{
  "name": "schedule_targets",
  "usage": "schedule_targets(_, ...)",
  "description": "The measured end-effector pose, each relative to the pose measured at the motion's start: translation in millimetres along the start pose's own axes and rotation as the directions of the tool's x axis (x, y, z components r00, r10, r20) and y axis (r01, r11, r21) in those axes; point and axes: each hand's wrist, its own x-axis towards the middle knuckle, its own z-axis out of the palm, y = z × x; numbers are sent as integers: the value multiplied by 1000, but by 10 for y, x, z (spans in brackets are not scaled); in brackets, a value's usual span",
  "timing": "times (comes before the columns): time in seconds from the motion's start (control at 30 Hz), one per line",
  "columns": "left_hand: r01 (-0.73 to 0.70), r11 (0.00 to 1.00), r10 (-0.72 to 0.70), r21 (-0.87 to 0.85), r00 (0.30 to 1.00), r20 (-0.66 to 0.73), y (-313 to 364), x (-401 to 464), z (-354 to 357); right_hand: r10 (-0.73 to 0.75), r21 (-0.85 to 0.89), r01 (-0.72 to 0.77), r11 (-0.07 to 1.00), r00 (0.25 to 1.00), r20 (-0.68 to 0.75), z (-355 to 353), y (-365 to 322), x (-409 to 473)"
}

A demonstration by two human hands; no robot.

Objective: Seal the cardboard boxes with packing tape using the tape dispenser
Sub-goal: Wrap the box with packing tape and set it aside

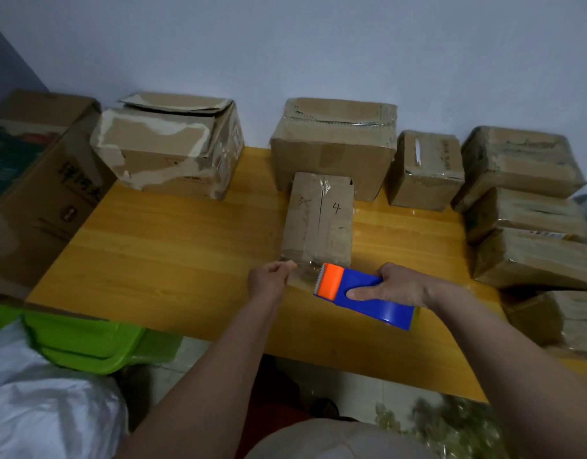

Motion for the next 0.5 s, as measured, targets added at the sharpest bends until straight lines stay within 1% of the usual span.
schedule_targets(0.13, 8, 1000, -8, -4, 997, -72, -58, 21, 7, 14, -22, -14, 1000, 1000, 25, 12, -85, 26)
schedule_targets(0.3, 77, 997, -78, -23, 995, -64, -95, -20, 19, 8, -15, -7, 1000, 996, 86, -9, -81, -19)
schedule_targets(0.37, 91, 995, -94, -34, 991, -99, -131, -24, -24, 11, -16, -9, 1000, 994, 111, -21, -23, -43)
schedule_targets(0.43, 97, 994, -102, -42, 987, -126, -160, 5, -93, 23, -34, -19, 999, 994, 109, -38, 50, -62)
schedule_targets(0.5, 71, 997, -73, -22, 991, -113, -164, 20, -120, 30, -45, -27, 999, 996, 80, -68, 101, -65)
